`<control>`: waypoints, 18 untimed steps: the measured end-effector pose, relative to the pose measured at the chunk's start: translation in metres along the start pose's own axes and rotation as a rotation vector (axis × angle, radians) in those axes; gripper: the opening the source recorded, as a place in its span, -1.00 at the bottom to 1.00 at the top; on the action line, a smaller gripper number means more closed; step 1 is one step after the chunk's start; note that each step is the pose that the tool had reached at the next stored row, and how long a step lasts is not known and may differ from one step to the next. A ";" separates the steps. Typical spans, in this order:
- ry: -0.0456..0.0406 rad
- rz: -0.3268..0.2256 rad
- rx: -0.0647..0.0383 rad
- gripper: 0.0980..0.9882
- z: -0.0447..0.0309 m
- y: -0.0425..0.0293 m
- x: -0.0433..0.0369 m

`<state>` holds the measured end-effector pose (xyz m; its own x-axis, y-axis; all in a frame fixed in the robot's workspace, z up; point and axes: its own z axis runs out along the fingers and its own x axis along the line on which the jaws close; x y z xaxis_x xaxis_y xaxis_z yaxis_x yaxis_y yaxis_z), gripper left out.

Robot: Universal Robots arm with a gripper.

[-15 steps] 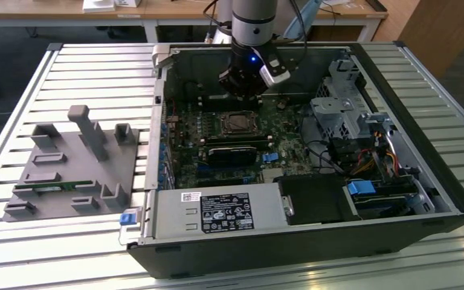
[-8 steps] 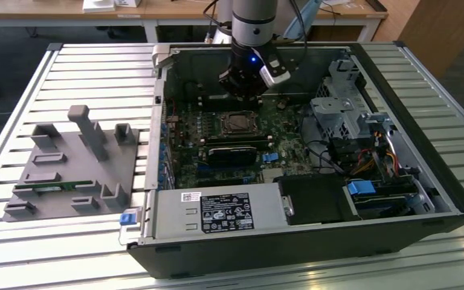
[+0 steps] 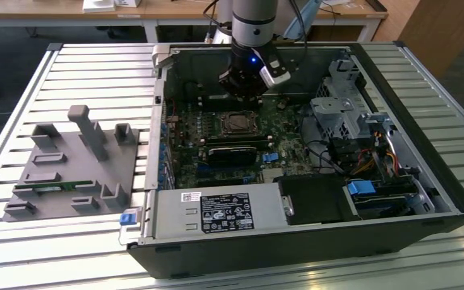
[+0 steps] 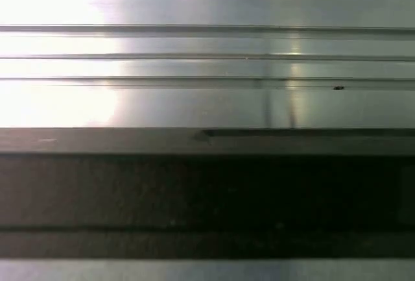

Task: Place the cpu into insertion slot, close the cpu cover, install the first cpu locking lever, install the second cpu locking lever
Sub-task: 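Install the second cpu locking lever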

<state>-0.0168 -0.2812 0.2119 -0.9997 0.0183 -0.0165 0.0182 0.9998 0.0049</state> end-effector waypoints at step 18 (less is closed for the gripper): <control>0.0001 0.000 0.000 -0.98 0.0000 -0.0124 -0.0002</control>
<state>-0.0168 -0.2936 0.2118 -0.9997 0.0182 -0.0164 0.0182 0.9998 0.0049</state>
